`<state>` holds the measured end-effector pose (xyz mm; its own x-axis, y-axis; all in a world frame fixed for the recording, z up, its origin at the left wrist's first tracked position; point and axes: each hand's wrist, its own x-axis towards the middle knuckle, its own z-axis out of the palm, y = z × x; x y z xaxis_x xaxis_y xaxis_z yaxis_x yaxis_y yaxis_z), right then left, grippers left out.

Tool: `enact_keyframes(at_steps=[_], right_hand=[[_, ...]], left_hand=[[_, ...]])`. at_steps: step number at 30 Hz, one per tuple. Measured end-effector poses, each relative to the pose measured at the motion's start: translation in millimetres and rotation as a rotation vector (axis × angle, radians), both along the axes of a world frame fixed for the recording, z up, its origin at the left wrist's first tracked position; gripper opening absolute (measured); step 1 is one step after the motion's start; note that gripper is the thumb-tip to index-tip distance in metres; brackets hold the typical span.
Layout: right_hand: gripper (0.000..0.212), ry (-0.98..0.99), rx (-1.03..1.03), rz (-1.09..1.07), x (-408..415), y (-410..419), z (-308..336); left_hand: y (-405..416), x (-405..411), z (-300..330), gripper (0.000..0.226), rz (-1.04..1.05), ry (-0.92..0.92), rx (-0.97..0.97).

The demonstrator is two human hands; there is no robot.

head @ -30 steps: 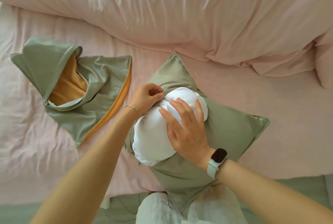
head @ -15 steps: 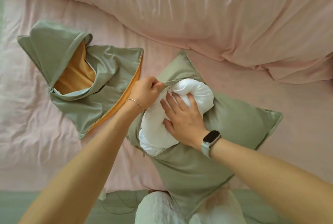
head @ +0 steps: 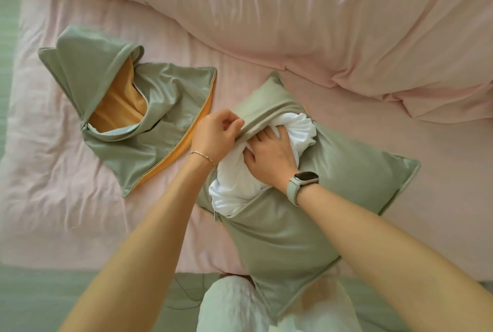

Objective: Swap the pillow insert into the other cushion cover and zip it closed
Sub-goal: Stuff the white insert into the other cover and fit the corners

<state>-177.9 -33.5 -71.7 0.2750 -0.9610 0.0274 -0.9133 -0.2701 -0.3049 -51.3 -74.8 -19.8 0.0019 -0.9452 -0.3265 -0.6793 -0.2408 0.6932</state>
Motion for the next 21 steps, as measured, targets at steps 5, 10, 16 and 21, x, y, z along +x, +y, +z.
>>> enact_keyframes(at_steps=[5, 10, 16, 21], right_hand=[[0.017, -0.228, -0.141, -0.021, -44.4, 60.5, 12.5], [0.006, -0.465, -0.132, 0.009, -64.3, 91.1, 34.5], [0.018, -0.377, -0.184, -0.14, -68.1, 115.8, 43.5], [0.023, -0.234, 0.096, 0.18, -58.1, 129.5, 23.6]], left_hand=[[61.1, 10.6, -6.4, 0.02, 0.062, 0.07, -0.043], [102.3, 6.0, -7.8, 0.057, -0.007, 0.096, -0.2], [95.6, 13.0, -17.6, 0.085, -0.063, 0.1, -0.019], [100.9, 19.6, -21.7, 0.074, -0.005, 0.013, -0.239]])
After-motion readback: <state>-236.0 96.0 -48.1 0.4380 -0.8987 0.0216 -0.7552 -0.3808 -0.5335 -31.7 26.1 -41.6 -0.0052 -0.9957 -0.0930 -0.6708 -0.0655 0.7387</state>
